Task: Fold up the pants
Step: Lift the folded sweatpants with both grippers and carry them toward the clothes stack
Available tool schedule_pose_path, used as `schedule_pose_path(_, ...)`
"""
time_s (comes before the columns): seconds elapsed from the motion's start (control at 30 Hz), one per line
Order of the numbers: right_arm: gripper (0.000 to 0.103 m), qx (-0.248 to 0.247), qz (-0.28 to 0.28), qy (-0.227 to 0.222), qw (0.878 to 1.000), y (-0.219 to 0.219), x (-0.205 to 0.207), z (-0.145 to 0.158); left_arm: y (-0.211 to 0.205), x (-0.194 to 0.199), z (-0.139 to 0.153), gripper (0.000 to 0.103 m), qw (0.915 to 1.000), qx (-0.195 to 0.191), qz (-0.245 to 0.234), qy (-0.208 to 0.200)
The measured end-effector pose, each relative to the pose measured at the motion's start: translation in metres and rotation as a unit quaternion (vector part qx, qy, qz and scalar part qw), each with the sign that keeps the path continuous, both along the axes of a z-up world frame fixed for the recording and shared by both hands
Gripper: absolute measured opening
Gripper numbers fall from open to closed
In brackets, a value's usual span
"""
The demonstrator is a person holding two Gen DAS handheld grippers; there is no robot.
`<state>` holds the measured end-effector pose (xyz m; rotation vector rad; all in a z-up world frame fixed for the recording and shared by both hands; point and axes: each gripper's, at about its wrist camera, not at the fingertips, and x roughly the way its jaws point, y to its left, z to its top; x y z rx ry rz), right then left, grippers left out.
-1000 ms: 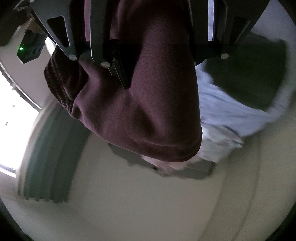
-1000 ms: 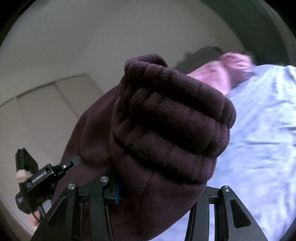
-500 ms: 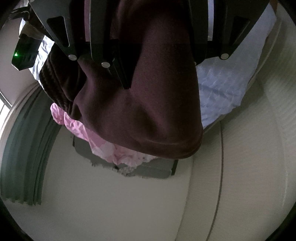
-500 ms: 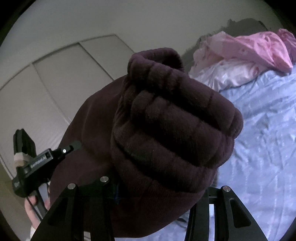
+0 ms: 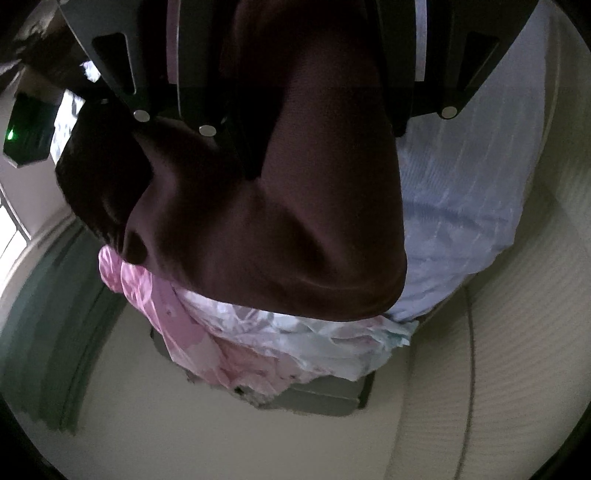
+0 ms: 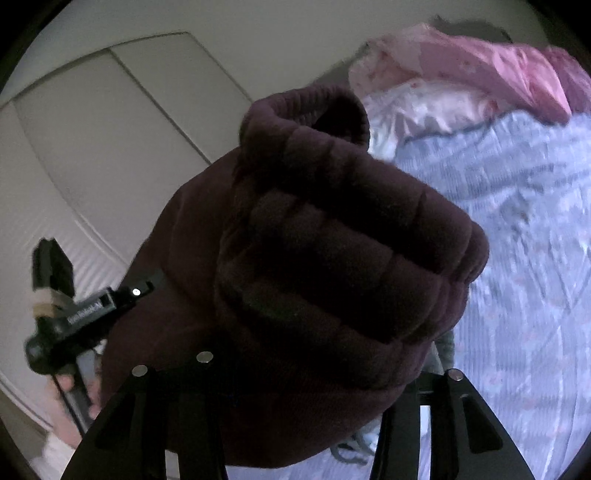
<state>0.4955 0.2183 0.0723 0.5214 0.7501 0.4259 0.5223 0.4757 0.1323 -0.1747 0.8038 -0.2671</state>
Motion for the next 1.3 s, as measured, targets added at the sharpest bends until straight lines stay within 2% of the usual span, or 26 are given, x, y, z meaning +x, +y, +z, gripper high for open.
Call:
schedule_pose_path(0.07,0.054,0.016,0.011,0.018,1.0,-0.005,-0.002,-0.004,-0.001,0.004,-0.004,0.045,0.9999,0.014,-0.009,0.001)
schedule_pose_path(0.13,0.079,-0.005,0.005,0.032,0.999,-0.007,-0.014,0.002,-0.004,0.007,-0.007,0.046,0.9995,0.029,-0.009,0.001)
schedule_pose_path(0.17,0.081,-0.028,-0.004,0.034,0.999,-0.007,-0.027,0.009,-0.006,0.009,-0.007,0.046,0.9993,0.036,-0.006,0.002)
schedule_pose_path(0.23,0.082,-0.055,-0.004,0.03,0.998,-0.005,-0.053,0.024,-0.008,0.014,-0.006,0.046,0.9988,0.048,0.0,0.007)
schedule_pose_path(0.33,0.082,-0.141,0.007,0.03,0.99,0.006,-0.065,0.044,-0.011,0.014,-0.002,0.048,0.9983,0.054,-0.003,0.02)
schedule_pose_path(0.47,0.082,-0.173,-0.028,-0.008,0.984,-0.001,-0.077,0.077,-0.01,0.003,-0.001,0.05,0.9975,0.064,-0.007,0.029)
schedule_pose_path(0.57,0.082,-0.174,-0.059,-0.057,0.981,-0.009,-0.075,0.105,-0.002,-0.001,0.001,0.052,0.9977,0.047,0.001,0.049)
schedule_pose_path(0.67,0.082,-0.175,-0.041,-0.056,0.982,0.003,-0.05,0.116,0.009,-0.003,0.006,0.059,0.9965,0.031,0.003,0.077)
schedule_pose_path(0.7,0.082,-0.179,-0.037,-0.04,0.982,0.006,-0.036,0.112,0.011,-0.004,0.008,0.067,0.9955,0.041,0.008,0.084)
schedule_pose_path(0.73,0.082,-0.185,-0.037,-0.026,0.982,0.008,-0.026,0.107,0.013,-0.007,0.014,0.072,0.994,0.068,0.019,0.083)
schedule_pose_path(0.8,0.081,-0.185,-0.029,0.022,0.982,0.012,-0.006,0.091,0.018,-0.019,0.032,0.079,0.9883,0.136,0.046,0.051)
schedule_pose_path(0.83,0.081,-0.176,-0.023,0.046,0.983,0.013,-0.002,0.081,0.02,-0.025,0.04,0.085,0.986,0.152,0.055,0.041)
schedule_pose_path(0.87,0.081,-0.166,-0.03,0.054,0.984,0.012,0.0,0.078,0.022,-0.03,0.049,0.086,0.9845,0.16,0.064,0.033)
schedule_pose_path(0.97,0.081,-0.173,-0.033,0.045,0.983,0.021,0.005,0.078,0.017,-0.042,0.068,0.086,0.984,0.16,0.076,0.019)
schedule_pose_path(1.03,0.081,-0.129,-0.011,0.083,0.988,0.021,0.015,0.069,0.007,-0.05,0.074,0.088,0.9855,0.152,0.075,0.004)
schedule_pose_path(1.07,0.081,-0.111,-0.014,0.099,0.989,0.017,0.019,0.066,0.0,-0.055,0.075,0.088,0.9877,0.14,0.069,-0.004)
schedule_pose_path(1.13,0.081,-0.101,-0.008,0.099,0.99,0.015,0.015,0.066,-0.007,-0.06,0.072,0.09,0.9905,0.12,0.066,-0.008)
schedule_pose_path(1.23,0.081,-0.086,-0.001,0.108,0.99,0.005,0.011,0.063,-0.011,-0.065,0.065,0.09,0.9919,0.094,0.085,-0.005)
schedule_pose_path(1.3,0.081,-0.09,0.0,0.098,0.991,0.0,0.006,0.068,-0.015,-0.069,0.062,0.09,0.9886,0.104,0.108,-0.011)
